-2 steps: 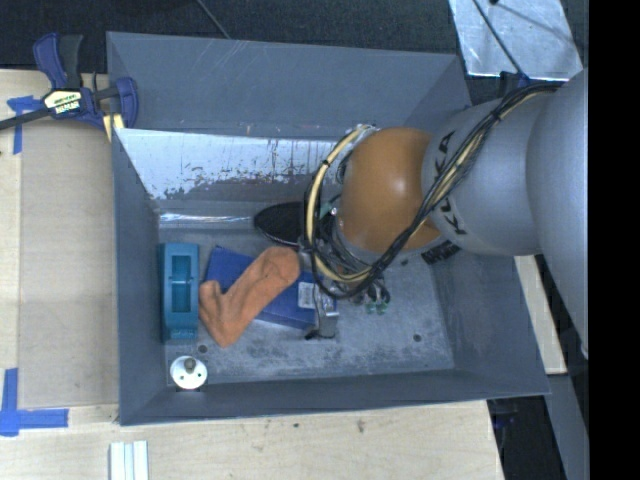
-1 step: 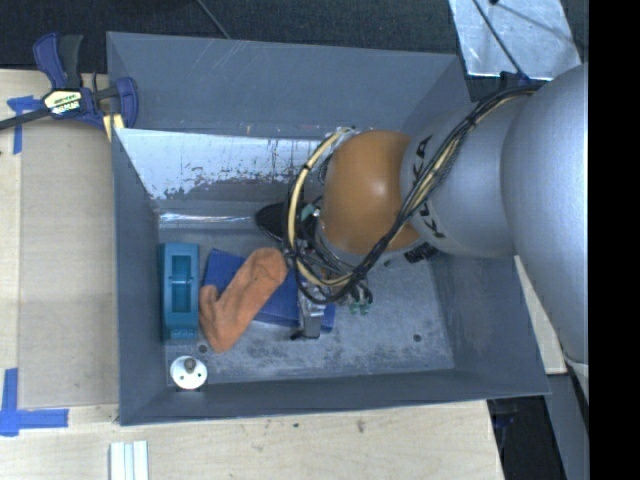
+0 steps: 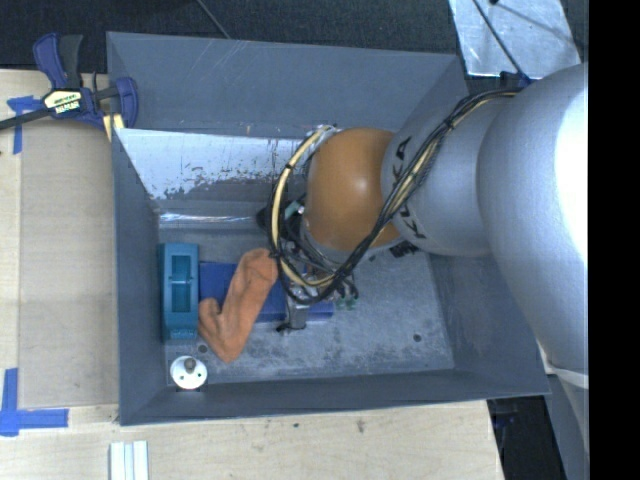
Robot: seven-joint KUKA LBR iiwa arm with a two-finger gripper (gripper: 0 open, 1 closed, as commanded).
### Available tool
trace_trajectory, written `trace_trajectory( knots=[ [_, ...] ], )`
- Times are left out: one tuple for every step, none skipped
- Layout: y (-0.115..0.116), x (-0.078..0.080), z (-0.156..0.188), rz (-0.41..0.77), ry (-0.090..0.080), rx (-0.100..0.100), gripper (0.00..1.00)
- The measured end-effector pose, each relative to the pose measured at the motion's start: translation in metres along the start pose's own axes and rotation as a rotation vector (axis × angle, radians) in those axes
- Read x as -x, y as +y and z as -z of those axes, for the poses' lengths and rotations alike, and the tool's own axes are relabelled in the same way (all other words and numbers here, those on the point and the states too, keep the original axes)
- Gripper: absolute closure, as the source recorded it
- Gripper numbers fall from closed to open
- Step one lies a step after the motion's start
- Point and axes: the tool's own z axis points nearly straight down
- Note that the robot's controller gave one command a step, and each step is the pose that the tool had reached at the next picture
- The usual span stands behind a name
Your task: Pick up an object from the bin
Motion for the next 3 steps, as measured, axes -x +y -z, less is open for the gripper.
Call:
trace_trajectory(
  knots=[
    [0.0, 0.0, 0.0, 0.0, 0.0, 0.0, 1.0],
    [-0.043, 0.027, 0.113, -0.014, 0.0, 0.002, 1.0],
    [-0.043, 0.027, 0.113, -0.014, 0.001, 0.003, 1.0]
  ],
)
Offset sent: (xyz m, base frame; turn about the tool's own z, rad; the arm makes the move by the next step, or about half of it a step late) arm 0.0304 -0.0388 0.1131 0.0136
